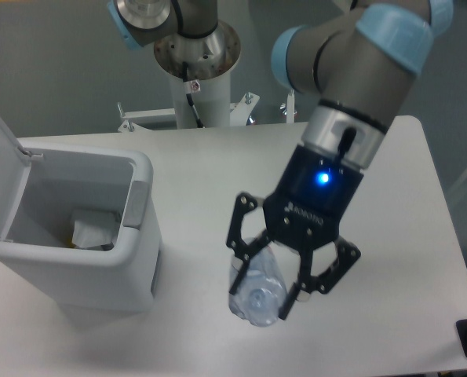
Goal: Place the trash in the trash can
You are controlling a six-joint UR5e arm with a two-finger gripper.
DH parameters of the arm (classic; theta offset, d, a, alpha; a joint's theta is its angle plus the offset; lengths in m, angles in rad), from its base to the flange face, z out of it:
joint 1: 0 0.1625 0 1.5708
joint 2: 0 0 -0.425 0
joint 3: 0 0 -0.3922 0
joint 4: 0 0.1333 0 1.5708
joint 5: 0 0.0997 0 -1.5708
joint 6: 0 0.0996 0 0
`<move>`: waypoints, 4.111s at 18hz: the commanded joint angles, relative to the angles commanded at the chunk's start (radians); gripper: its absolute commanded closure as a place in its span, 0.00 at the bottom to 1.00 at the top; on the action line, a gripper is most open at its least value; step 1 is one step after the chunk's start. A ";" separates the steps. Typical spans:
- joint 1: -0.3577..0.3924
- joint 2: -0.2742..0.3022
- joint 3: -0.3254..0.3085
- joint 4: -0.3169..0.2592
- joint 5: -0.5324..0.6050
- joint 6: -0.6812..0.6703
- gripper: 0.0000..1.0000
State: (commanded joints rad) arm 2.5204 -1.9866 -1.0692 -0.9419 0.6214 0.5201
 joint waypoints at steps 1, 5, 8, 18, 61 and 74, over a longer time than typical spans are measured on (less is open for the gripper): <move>-0.002 0.008 0.000 0.000 -0.012 -0.012 0.59; -0.008 0.028 -0.003 0.000 -0.057 -0.034 0.59; -0.012 0.037 -0.003 0.000 -0.083 -0.040 0.59; -0.161 0.112 -0.061 0.002 -0.091 -0.114 0.59; 0.090 0.083 -0.362 0.078 0.047 0.234 0.00; 0.206 -0.044 -0.377 0.075 0.573 0.690 0.00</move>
State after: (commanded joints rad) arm 2.7259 -2.0310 -1.4465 -0.8667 1.1945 1.2101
